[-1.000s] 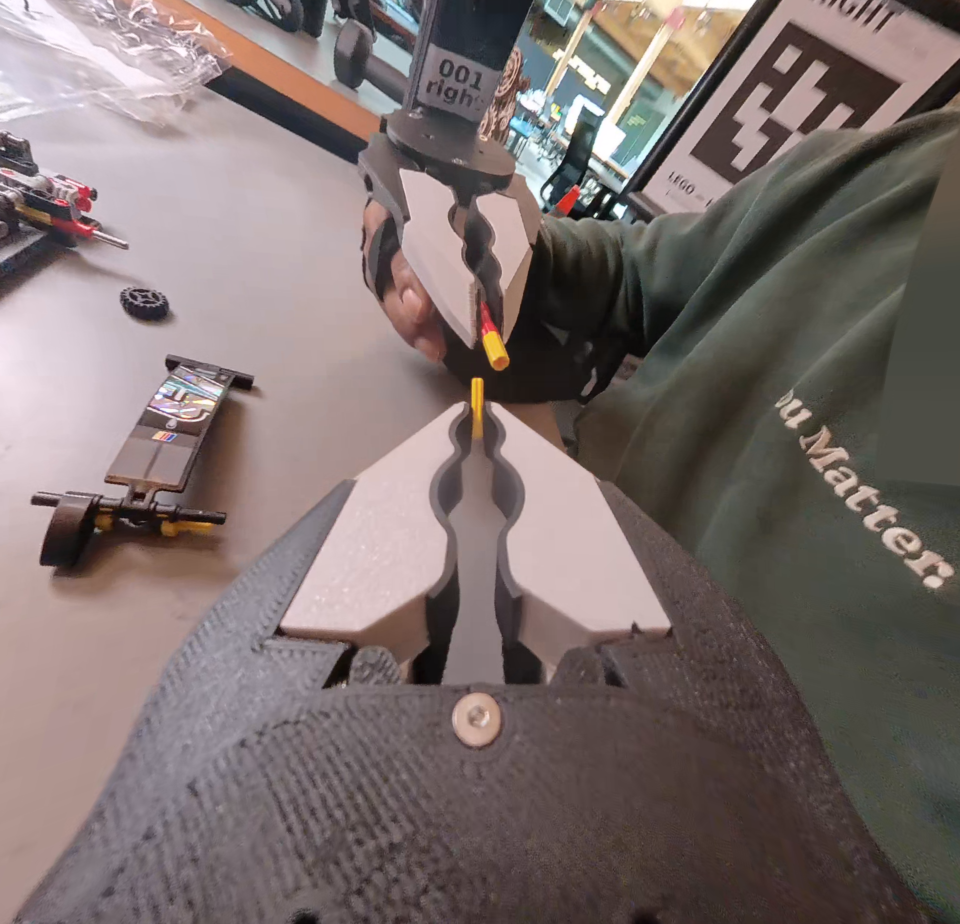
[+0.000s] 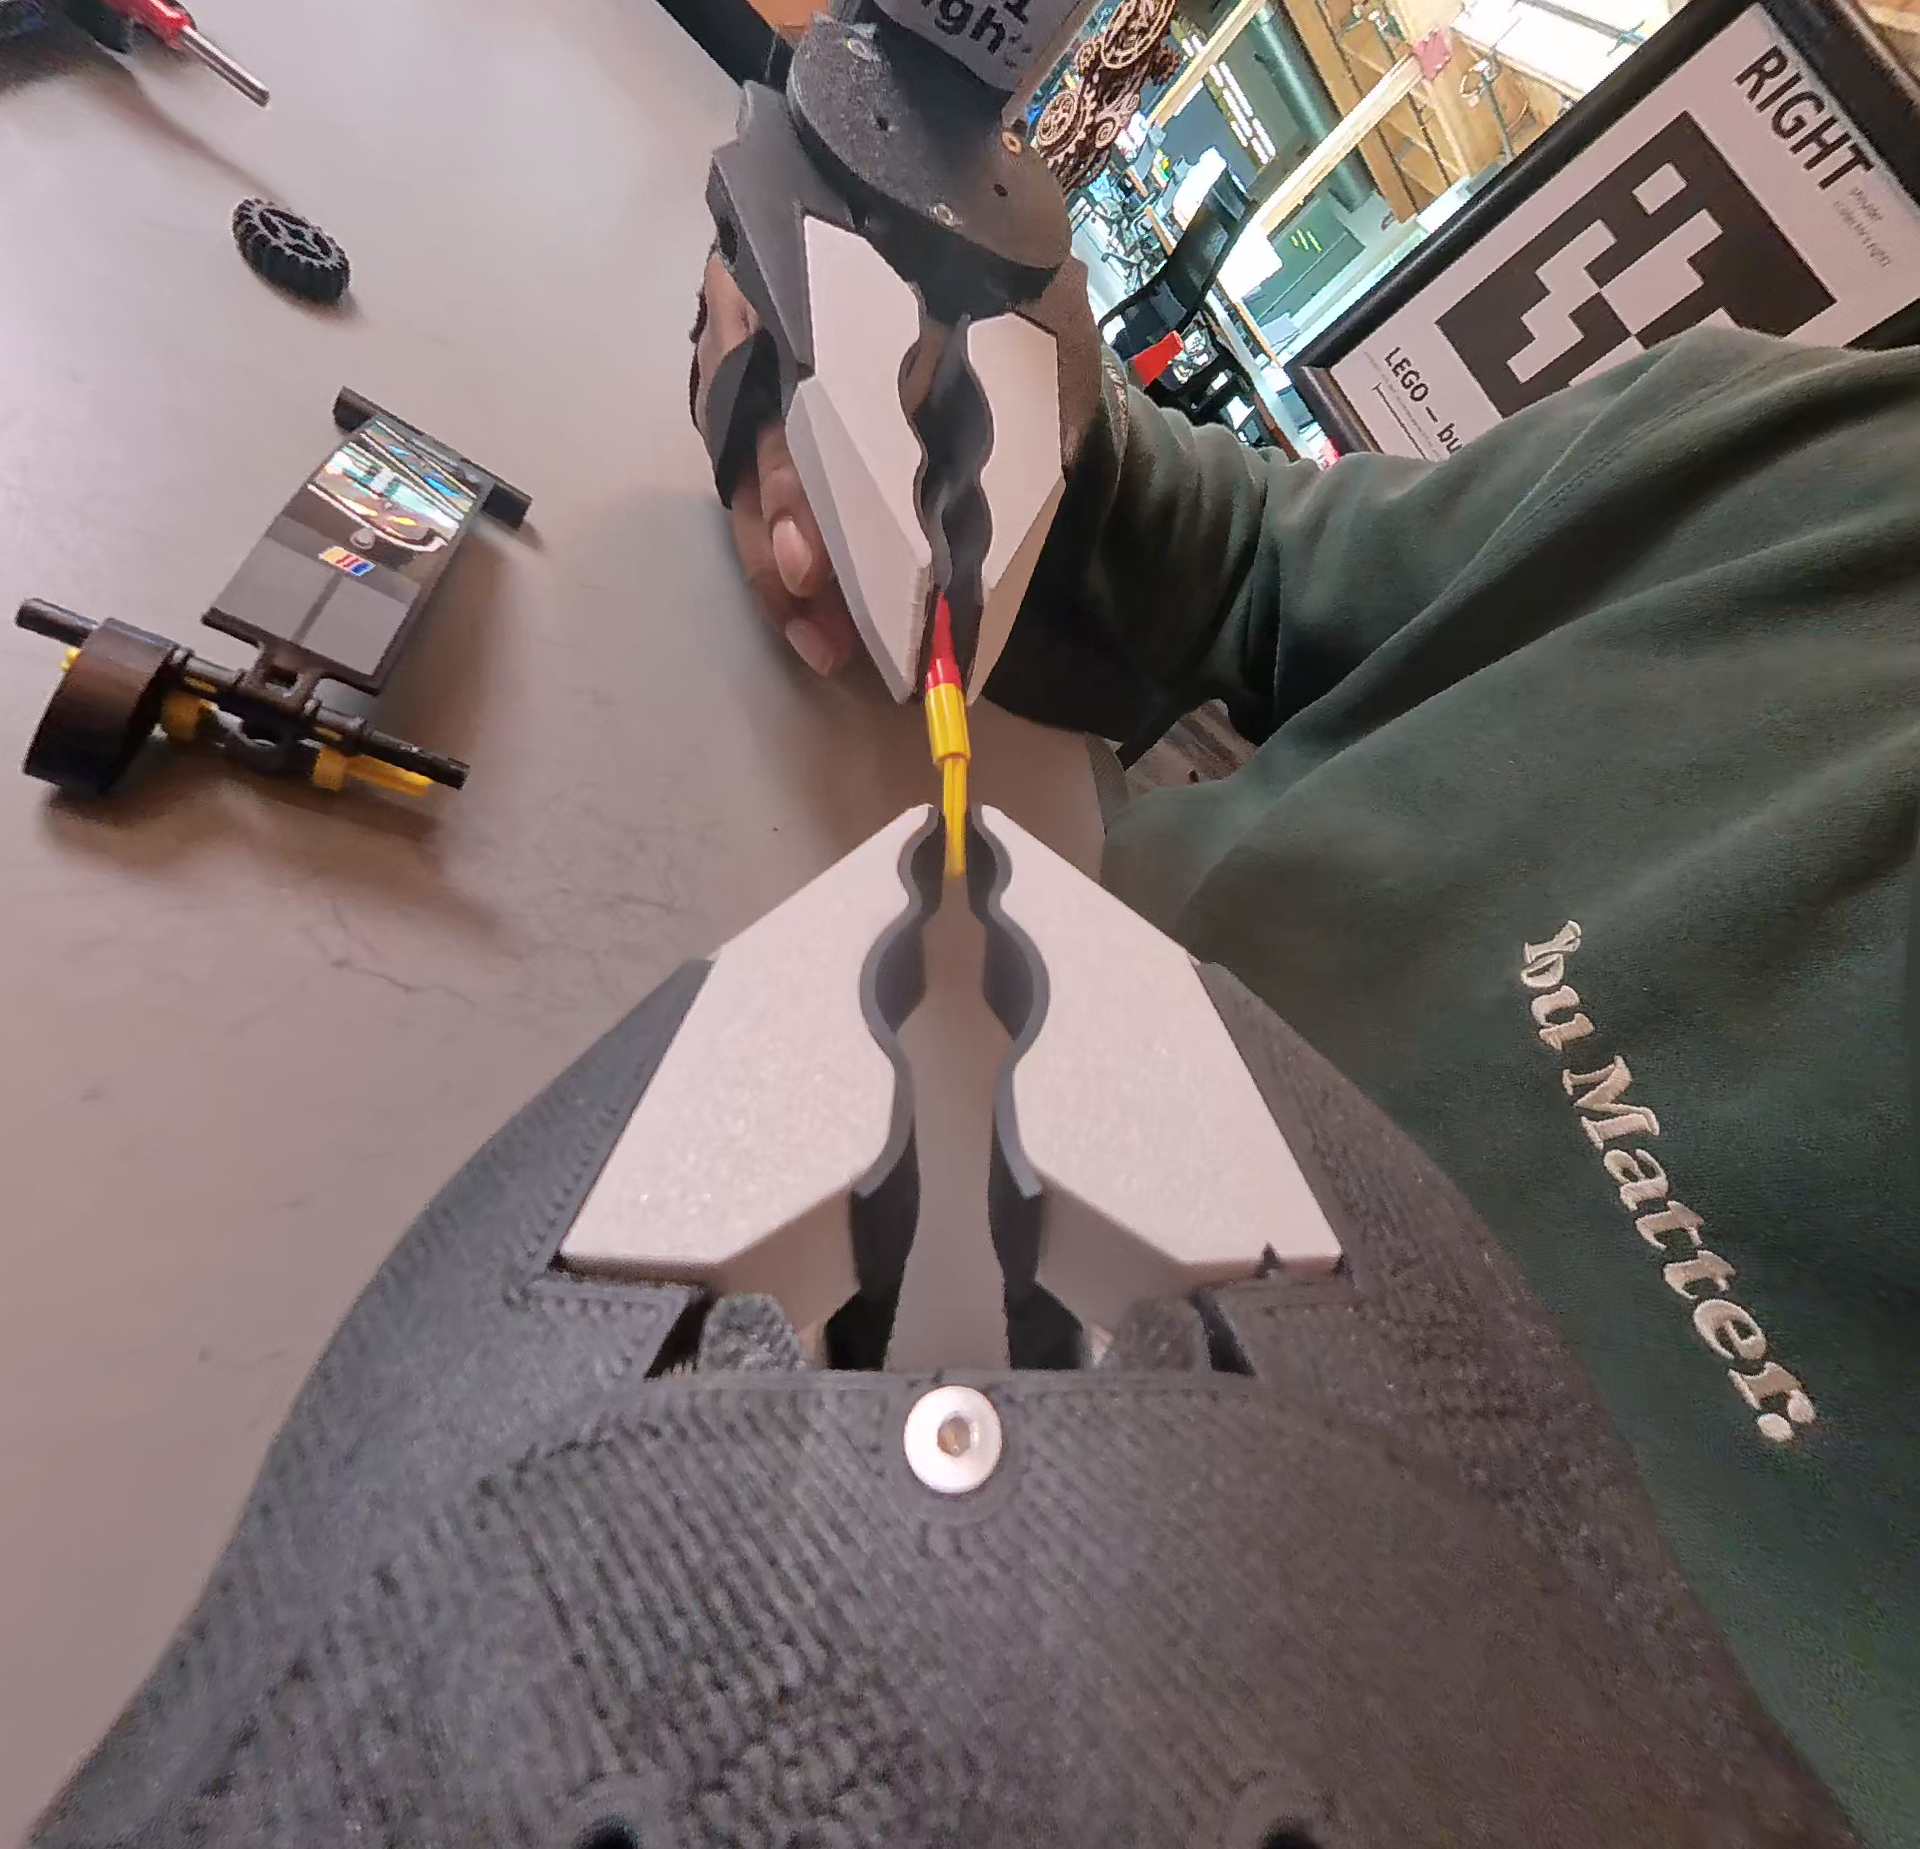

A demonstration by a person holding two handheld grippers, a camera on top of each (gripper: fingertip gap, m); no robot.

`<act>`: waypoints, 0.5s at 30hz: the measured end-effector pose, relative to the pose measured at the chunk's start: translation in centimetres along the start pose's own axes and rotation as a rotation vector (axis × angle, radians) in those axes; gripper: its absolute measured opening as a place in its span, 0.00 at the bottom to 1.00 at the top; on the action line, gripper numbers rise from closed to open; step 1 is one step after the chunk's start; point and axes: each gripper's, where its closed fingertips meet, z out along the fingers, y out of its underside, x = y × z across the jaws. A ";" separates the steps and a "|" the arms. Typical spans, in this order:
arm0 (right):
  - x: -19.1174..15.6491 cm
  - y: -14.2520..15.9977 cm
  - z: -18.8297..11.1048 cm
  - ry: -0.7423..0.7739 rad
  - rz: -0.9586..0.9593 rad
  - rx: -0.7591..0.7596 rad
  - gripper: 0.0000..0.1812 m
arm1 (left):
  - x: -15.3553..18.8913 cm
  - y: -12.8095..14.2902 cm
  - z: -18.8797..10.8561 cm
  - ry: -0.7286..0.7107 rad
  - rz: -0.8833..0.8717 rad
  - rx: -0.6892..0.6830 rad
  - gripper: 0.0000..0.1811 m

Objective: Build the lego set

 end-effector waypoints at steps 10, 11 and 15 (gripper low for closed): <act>-0.6 0.4 0.0 -0.013 -0.051 -0.043 0.02 | 0.2 0.6 0.5 0.078 -0.108 -0.009 0.01; -0.7 0.5 0.1 -0.010 -0.066 -0.054 0.02 | 0.3 0.7 0.6 0.090 -0.126 -0.010 0.01; -1.1 0.7 0.2 -0.006 -0.127 -0.094 0.02 | 0.5 0.9 0.8 0.152 -0.205 -0.009 0.00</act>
